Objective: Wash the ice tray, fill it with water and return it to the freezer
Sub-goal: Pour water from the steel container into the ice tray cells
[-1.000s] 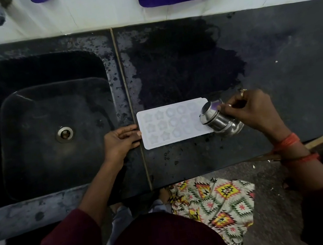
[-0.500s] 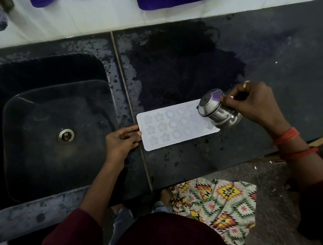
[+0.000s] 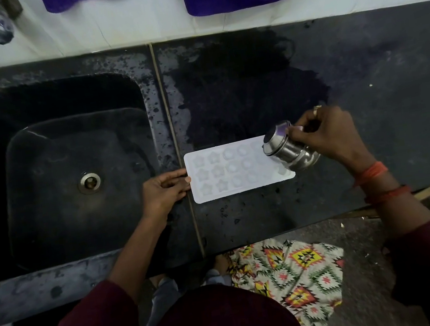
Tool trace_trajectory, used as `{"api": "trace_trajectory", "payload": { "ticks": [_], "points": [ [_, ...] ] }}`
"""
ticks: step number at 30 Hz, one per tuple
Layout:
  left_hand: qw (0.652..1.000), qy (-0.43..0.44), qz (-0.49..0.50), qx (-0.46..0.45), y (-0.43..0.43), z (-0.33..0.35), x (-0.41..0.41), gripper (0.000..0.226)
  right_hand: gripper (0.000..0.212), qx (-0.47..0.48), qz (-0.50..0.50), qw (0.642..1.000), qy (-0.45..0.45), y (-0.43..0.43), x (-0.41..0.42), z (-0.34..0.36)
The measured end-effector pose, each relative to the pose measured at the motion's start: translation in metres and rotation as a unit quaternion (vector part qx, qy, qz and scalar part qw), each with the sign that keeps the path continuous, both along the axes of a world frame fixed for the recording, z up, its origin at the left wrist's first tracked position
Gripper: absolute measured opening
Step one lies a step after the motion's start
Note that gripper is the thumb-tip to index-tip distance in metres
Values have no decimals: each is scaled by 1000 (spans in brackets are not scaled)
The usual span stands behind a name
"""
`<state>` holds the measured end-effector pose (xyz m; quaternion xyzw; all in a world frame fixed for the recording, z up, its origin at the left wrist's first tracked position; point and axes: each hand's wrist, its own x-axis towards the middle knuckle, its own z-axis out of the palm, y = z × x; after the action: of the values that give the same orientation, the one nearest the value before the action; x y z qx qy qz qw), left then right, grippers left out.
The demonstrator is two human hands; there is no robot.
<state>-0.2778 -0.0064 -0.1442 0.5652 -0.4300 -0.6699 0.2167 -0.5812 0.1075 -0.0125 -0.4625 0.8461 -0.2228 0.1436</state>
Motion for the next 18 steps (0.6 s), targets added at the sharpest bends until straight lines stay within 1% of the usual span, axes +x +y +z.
{"api": "trace_trajectory", "payload": {
  "ticks": [6, 18],
  "points": [
    [1000, 3, 2, -2, 0, 1, 1, 19, 13, 8, 8, 1000, 15, -5, 3, 2],
    [1000, 2, -1, -9, 0, -4, 2, 24, 19, 26, 8, 1000, 12, -8, 4, 5]
  ]
}}
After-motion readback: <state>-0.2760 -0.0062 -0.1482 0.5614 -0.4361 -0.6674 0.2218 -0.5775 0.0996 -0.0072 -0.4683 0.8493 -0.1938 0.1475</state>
